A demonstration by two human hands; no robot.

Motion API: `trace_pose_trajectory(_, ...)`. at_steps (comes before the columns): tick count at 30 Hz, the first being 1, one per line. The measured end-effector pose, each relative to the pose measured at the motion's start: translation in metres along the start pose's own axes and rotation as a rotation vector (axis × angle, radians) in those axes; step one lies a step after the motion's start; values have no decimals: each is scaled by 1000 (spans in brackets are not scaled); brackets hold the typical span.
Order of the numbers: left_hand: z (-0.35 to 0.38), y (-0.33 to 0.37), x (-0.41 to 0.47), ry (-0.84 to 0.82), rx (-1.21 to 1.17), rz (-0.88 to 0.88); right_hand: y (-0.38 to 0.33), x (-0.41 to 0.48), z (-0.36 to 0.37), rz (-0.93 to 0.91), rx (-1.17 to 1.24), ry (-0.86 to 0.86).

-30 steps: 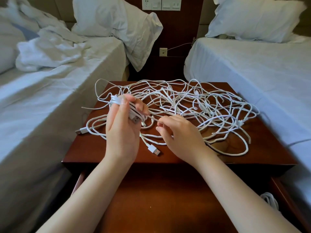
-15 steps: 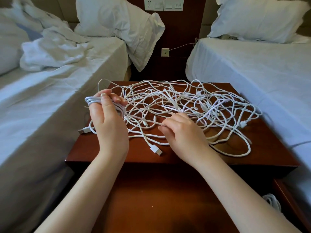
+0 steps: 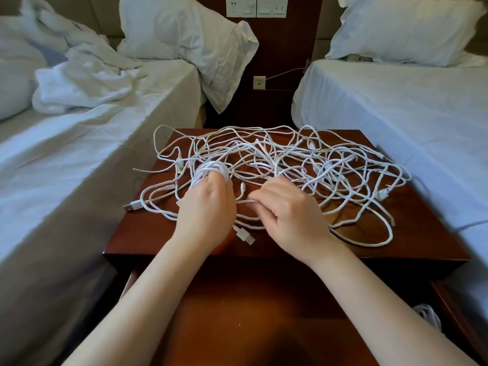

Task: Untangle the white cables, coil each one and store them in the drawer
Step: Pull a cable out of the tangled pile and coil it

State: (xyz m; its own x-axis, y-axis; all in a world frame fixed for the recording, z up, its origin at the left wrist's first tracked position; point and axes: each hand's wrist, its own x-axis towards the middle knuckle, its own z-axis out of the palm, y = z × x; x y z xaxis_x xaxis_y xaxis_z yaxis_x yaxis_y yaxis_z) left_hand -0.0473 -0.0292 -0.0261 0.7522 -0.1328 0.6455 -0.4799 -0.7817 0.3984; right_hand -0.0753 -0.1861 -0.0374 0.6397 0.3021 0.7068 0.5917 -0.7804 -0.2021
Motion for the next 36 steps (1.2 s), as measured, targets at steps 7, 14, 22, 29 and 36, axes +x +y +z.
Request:
trace_pose_trajectory(7, -14, 8, 4, -446, -364, -206, 8, 2, -10, -50, -36, 91)
trace_pose_trajectory(14, -26, 7, 6, -578, -545, -234, 15, 3, -11, -22, 20, 94)
trace_pose_trajectory(22, -22, -7, 7, -286, -463, -173, 14, 7, -15, 72, 11, 278)
trace_pose_trajectory(29, -18, -4, 3, -130, -481, -66, 23, 0, -2, 155, -67, 122)
trace_pose_trajectory(36, -17, -3, 4, 91, -527, -11, 29, 3, -10, 197, -5, 213)
